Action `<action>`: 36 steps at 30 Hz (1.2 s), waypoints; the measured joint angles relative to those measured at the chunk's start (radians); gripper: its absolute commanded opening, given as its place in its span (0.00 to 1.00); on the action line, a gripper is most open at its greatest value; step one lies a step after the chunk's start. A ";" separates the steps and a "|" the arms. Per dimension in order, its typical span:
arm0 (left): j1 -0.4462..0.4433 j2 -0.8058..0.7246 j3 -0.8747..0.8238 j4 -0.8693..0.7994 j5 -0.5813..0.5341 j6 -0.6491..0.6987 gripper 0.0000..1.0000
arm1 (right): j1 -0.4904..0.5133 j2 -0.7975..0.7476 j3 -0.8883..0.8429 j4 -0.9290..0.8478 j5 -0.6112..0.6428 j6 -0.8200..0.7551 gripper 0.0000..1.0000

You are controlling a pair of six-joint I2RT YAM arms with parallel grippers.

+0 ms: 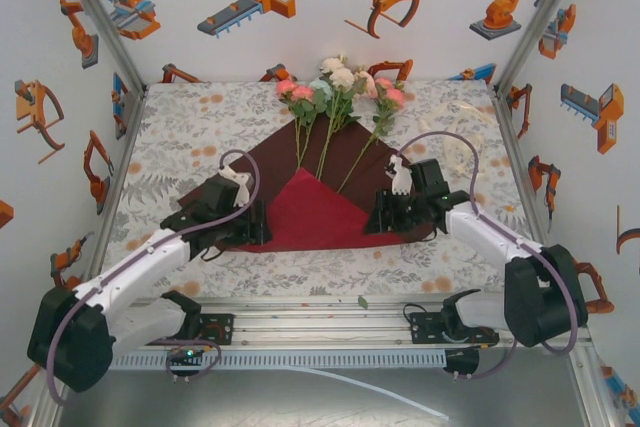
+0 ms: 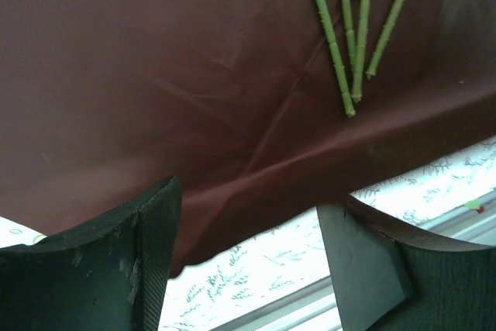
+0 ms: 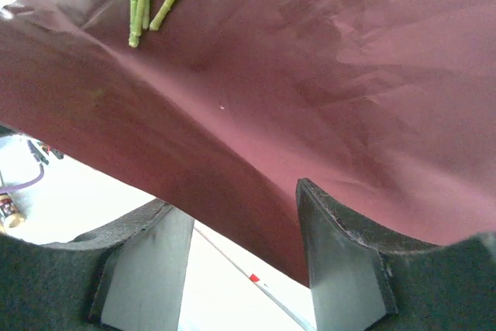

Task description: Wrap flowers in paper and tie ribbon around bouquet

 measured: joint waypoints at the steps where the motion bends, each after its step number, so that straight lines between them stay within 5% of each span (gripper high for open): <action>1: 0.000 0.022 0.002 0.007 -0.008 0.006 0.62 | 0.000 0.014 0.000 -0.002 0.013 0.000 0.54; 7: 0.000 0.087 -0.010 0.042 -0.057 0.008 0.58 | 0.000 0.049 0.026 -0.122 0.152 -0.009 0.64; 12: 0.000 0.078 -0.021 0.096 -0.067 0.008 0.58 | 0.023 -0.064 0.111 -0.202 0.256 -0.010 0.64; 19: 0.000 0.101 -0.022 0.155 -0.067 0.016 0.58 | 0.307 -0.193 0.235 -0.089 0.377 -0.027 0.61; 26: -0.002 0.224 -0.017 0.204 -0.115 0.027 0.60 | 0.389 0.092 0.184 0.253 0.340 0.082 0.56; 31: -0.003 0.219 -0.016 0.201 -0.172 0.025 0.67 | 0.389 0.240 0.140 0.235 0.367 0.075 0.56; 36: -0.028 0.097 -0.015 0.174 -0.193 0.020 0.72 | 0.389 0.231 0.140 0.204 0.389 0.062 0.51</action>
